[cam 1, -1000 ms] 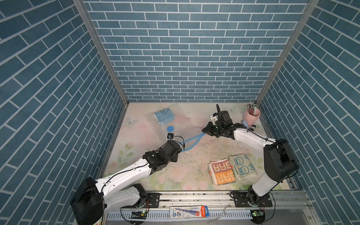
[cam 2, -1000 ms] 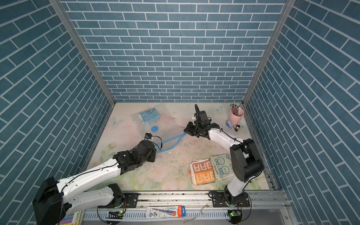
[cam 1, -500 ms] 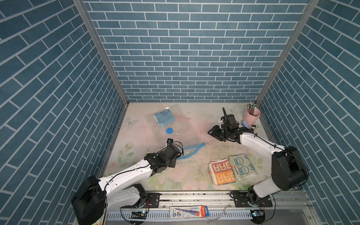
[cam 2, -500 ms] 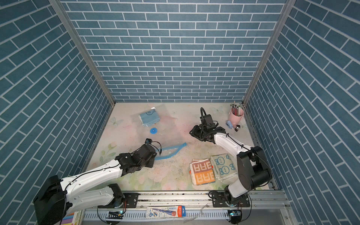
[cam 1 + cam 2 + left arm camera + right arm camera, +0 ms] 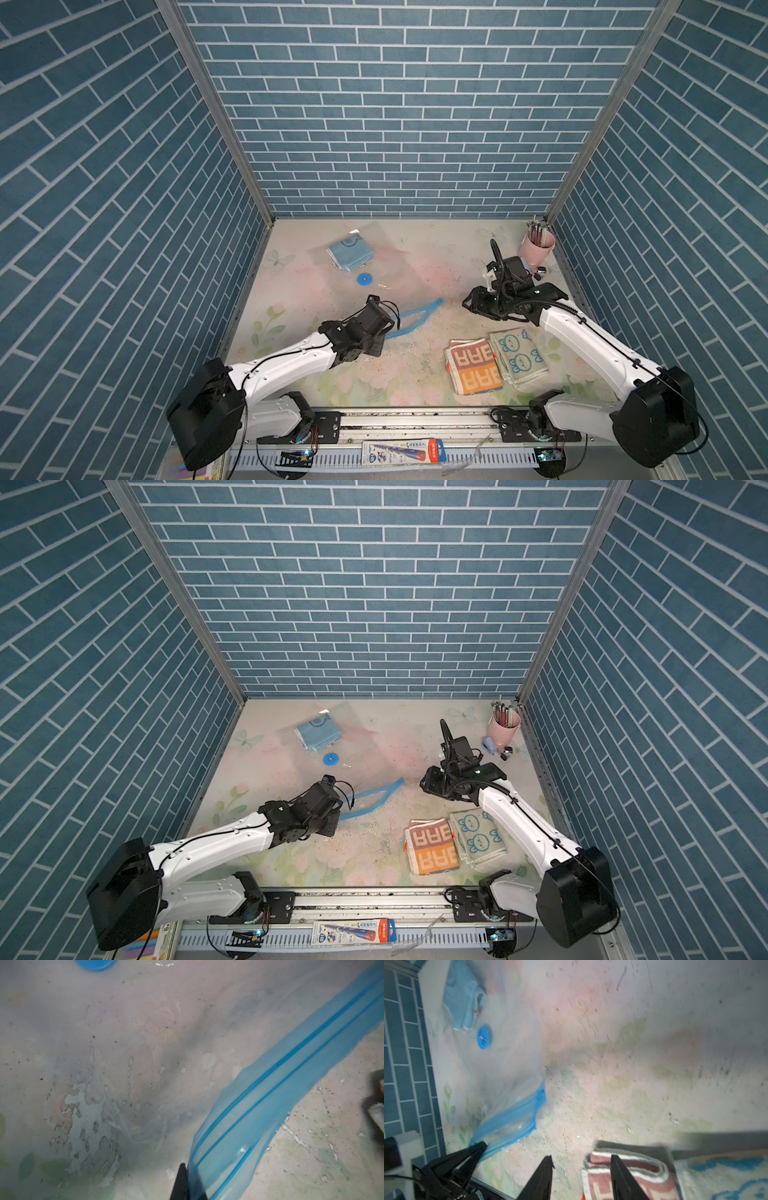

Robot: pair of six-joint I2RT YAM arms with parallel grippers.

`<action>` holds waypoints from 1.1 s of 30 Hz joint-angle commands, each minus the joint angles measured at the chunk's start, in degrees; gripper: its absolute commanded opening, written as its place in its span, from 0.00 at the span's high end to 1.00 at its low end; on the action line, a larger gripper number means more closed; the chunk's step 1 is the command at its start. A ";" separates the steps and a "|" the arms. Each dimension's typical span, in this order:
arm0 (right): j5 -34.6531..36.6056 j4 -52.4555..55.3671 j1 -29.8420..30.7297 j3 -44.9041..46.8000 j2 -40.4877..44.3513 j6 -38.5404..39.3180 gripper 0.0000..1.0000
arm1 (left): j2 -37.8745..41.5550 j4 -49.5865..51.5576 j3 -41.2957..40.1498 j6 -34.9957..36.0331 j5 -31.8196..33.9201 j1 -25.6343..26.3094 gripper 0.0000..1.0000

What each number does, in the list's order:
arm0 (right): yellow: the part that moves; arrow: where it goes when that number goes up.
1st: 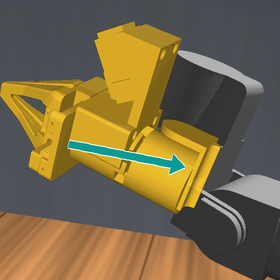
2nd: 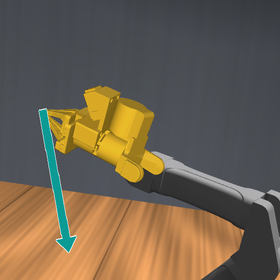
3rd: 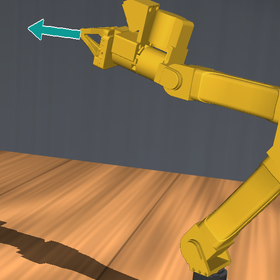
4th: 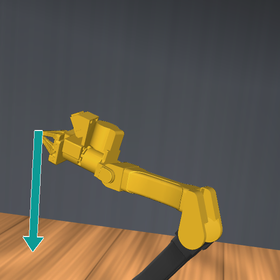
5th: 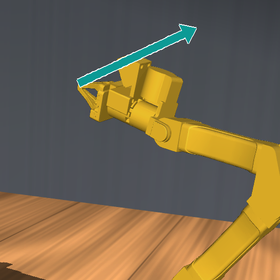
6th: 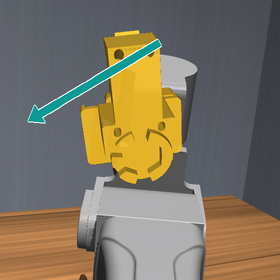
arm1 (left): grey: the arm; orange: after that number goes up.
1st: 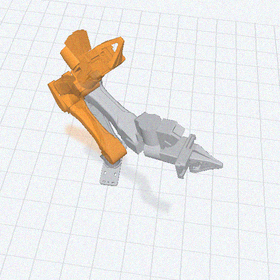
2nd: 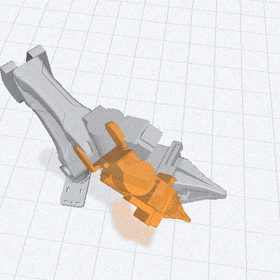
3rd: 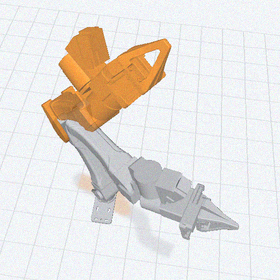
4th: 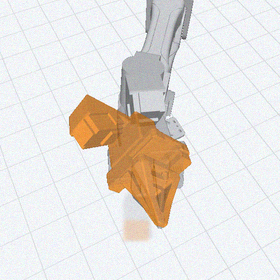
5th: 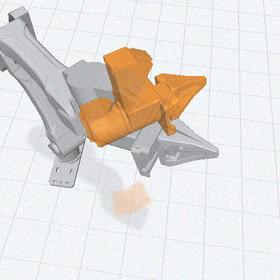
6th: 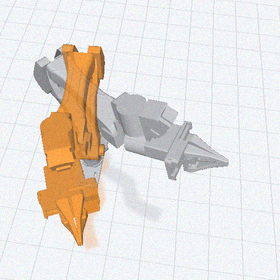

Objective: Place the folded towel into the vacuum bag
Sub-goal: Adjust the vacuum bag at the center of the board, then adjust the towel at the center of the board.

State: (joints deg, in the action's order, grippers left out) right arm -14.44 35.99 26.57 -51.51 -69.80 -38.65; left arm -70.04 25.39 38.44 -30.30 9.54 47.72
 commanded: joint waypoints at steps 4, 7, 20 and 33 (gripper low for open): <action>-3.86 5.34 0.30 4.80 0.69 1.59 0.52 | -1.52 -3.32 3.14 -2.59 -2.00 -3.93 1.00; -4.37 6.34 1.32 5.28 -1.17 3.06 0.50 | -1.65 -4.91 2.83 -4.45 -3.64 -7.21 1.00; 4.88 12.60 13.44 3.58 -9.82 8.99 0.44 | -0.93 -5.04 2.92 -3.77 -2.75 -11.29 1.00; 4.33 5.74 15.36 6.85 -15.34 7.68 0.44 | -0.19 -5.44 1.79 -5.62 -1.46 -11.57 1.00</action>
State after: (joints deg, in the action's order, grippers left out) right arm -11.14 43.92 41.50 -45.65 -82.94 -31.18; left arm -70.67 20.21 40.53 -35.18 6.63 36.64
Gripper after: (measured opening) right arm 0.563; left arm 0.052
